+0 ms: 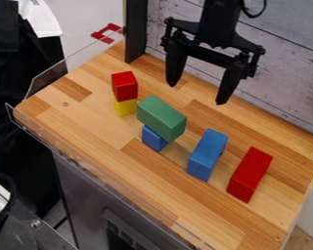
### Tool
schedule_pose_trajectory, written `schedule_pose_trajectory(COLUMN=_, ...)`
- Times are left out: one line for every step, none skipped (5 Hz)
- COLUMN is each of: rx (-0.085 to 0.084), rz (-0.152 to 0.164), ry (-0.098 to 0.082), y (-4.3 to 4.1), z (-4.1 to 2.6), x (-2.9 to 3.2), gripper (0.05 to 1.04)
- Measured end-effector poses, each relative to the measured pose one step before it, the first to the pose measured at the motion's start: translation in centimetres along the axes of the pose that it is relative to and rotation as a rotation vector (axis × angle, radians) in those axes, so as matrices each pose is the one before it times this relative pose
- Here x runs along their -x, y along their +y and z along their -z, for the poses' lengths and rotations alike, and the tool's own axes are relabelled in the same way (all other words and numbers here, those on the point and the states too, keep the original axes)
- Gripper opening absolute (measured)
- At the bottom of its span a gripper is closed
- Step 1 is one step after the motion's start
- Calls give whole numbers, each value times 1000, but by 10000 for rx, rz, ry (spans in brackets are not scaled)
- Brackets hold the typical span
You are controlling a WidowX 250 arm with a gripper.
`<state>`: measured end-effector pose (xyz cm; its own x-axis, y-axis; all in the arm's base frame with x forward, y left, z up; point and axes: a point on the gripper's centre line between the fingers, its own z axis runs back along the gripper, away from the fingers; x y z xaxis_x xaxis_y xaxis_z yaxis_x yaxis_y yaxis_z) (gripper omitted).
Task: Put the green block on top of the blue and red rectangular blocks
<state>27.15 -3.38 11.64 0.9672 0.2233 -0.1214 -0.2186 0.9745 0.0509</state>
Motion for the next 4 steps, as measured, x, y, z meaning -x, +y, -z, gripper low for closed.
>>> schedule_pose_trajectory(rx=-104, rz=14, ry=321, y=-16, z=879, x=161, gripper=999)
schedule_pose_trajectory(rx=32, rz=-363, ry=160, y=307, z=364, x=-86, gripper=999)
schedule_pose_trajectory(rx=247, rz=-794, ry=-3, y=856, z=-2, x=-476, gripper=999)
schedule_pose_trajectory(rx=67, rz=-829, ry=-73, y=455, z=476, x=-230, gripper=999)
